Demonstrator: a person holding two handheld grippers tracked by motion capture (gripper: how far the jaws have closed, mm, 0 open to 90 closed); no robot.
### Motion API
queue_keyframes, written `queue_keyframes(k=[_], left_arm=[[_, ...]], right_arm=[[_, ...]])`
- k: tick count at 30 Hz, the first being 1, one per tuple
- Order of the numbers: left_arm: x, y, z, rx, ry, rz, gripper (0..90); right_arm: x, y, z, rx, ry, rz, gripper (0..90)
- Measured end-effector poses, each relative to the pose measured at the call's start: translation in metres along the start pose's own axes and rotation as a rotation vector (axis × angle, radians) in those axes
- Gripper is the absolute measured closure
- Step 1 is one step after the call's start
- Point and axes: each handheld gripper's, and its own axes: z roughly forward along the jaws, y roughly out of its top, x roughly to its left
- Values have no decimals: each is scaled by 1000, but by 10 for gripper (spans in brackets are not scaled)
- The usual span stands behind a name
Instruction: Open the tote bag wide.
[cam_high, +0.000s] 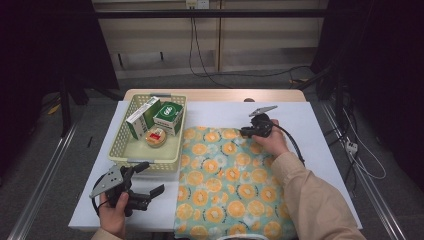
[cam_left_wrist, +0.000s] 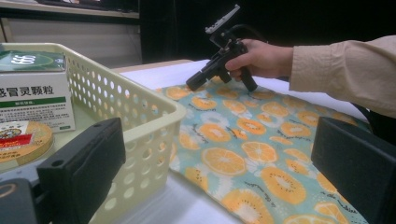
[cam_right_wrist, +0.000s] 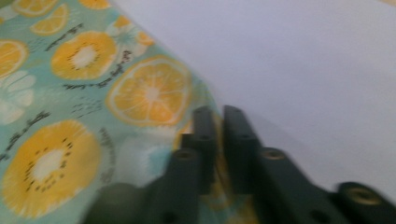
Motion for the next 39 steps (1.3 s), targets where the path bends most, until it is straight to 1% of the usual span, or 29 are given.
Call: queue_keyframes(k=[1, 2, 4, 6, 7, 9, 11, 13, 16, 18, 20, 21, 24, 26, 27, 29, 30, 31, 32, 33, 34, 35, 36, 37, 38, 39], left_arm=[[0, 0, 0, 2, 1, 0, 27], [0, 0, 0, 3, 1, 0, 28], [-1, 0, 0, 3, 0, 3, 28], [-1, 0, -1, 4, -1, 3, 28], [-1, 0, -1, 3, 0, 2, 28], [-1, 0, -1, 5, 0, 1, 28], [-1, 0, -1, 9, 3, -1, 27], [-1, 1, -2, 5, 2, -2, 28], [-3, 2, -3, 3, 6, 1, 28], [-4, 3, -3, 3, 2, 4, 27], [-5, 4, -4, 1, 0, 6, 28], [-6, 5, -4, -1, 0, 7, 27], [-7, 6, -3, 0, -4, 8, 27], [-7, 5, -2, 7, -5, 10, 28], [-8, 5, -2, 3, -8, 3, 28], [-7, 5, -2, 4, -9, 2, 28], [-7, 5, -2, 0, -9, -3, 27], [-7, 5, -2, -2, -10, -6, 28], [-7, 5, -2, 1, -12, -5, 28], [-7, 5, -1, 0, -15, -8, 28], [-6, 5, -1, 1, -20, -8, 27], [-6, 4, 0, 1, -25, -7, 28], [-6, 4, 1, 2, -27, -11, 27], [-5, 4, 1, 5, -25, -9, 27], [-5, 4, 2, 7, -29, -12, 27], [-6, 4, 2, 11, -29, -11, 27]], right_arm=[[1, 0, 0, -1, 3, -7, 900], [3, 0, -1, 2, -5, -16, 900], [5, 0, -1, 0, -5, -16, 900], [4, 3, -4, -19, -6, -2, 900], [3, 5, -6, -39, -10, 8, 900], [-2, 11, -11, -68, -19, 42, 900], [-9, 17, -14, -67, -36, 49, 900], [-17, 23, -15, -88, -46, 70, 900], [-27, 31, -14, -100, -69, 91, 900], [-36, 37, -13, -113, -76, 107, 900], [-43, 45, -11, -108, -98, 109, 900], [-48, 48, -10, -113, -97, 123, 900], [-60, 61, -8, -116, -143, 131, 900], [-70, 67, -8, -127, -183, 151, 900], [-76, 71, -9, -144, -193, 162, 900], [-84, 78, -13, -179, -237, 176, 900], [-88, 81, -15, -206, -268, 168, 860], [-89, 82, -17, -225, -299, 164, 735], [-91, 82, -18, -217, -302, 193, 564], [-92, 81, -19, -209, -304, 209, 472], [-91, 79, -20, -200, -303, 203, 449], [-90, 77, -21, -189, -287, 186, 425], [-88, 73, -22, -181, -276, 185, 389], [-85, 70, -24, -175, -263, 186, 380], [-83, 66, -26, -173, -242, 179, 380], [-79, 62, -28, -177, -222, 181, 365]])
